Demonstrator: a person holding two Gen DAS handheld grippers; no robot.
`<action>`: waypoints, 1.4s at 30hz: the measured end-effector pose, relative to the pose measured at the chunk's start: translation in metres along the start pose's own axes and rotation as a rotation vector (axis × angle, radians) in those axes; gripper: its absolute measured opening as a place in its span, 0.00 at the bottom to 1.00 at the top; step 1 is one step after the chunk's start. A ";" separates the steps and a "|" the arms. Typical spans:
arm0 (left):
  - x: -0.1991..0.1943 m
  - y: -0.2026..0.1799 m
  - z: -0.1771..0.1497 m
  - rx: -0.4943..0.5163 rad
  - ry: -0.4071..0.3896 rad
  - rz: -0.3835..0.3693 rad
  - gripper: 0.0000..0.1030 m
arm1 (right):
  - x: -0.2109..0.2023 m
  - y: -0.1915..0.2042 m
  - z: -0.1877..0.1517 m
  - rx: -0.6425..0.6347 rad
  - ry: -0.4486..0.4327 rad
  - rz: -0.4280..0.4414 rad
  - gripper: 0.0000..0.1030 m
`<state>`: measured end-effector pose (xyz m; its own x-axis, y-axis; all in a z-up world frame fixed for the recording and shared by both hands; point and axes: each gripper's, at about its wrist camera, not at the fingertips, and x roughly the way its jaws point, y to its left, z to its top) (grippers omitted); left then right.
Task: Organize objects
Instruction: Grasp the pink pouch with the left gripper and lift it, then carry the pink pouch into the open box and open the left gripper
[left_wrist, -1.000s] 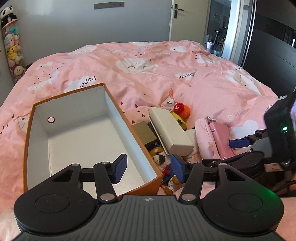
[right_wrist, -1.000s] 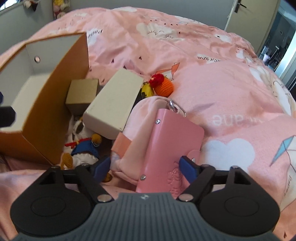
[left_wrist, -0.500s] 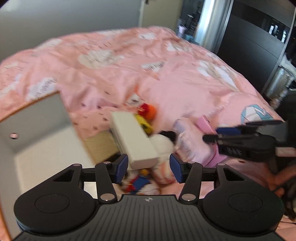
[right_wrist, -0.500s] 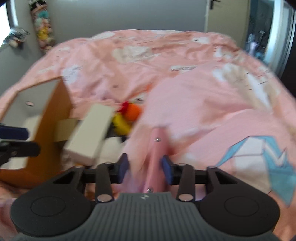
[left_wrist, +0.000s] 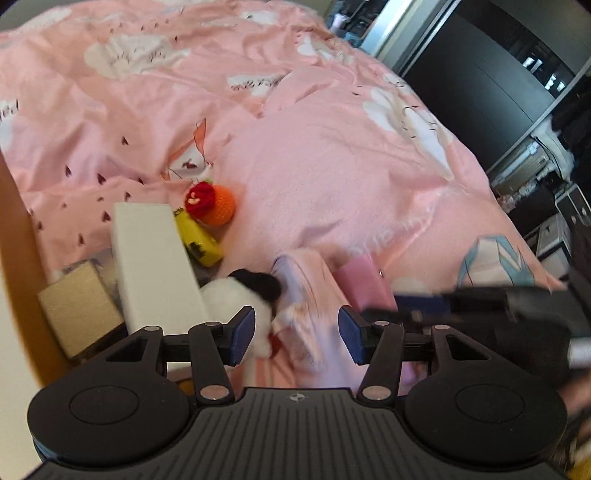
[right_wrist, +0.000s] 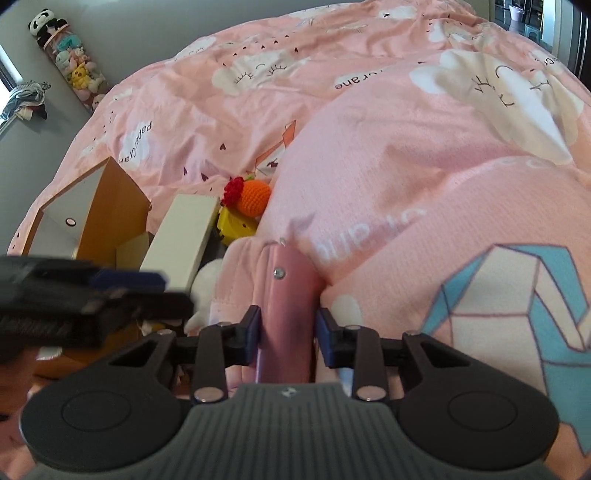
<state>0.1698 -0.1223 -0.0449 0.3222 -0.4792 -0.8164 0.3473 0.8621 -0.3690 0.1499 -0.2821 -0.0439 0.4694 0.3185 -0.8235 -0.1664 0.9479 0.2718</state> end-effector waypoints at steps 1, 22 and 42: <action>0.006 -0.001 0.004 -0.018 0.013 -0.005 0.60 | -0.001 -0.001 -0.002 -0.003 0.007 0.001 0.33; 0.019 0.009 -0.010 -0.208 0.059 -0.052 0.31 | 0.002 -0.005 -0.009 0.001 -0.004 0.022 0.24; -0.171 0.108 -0.070 -0.464 -0.268 0.121 0.29 | -0.031 0.162 0.033 -0.125 -0.123 0.478 0.22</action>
<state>0.0904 0.0643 0.0236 0.5701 -0.3453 -0.7455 -0.1116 0.8664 -0.4867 0.1370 -0.1379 0.0420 0.4130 0.7224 -0.5546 -0.4866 0.6898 0.5361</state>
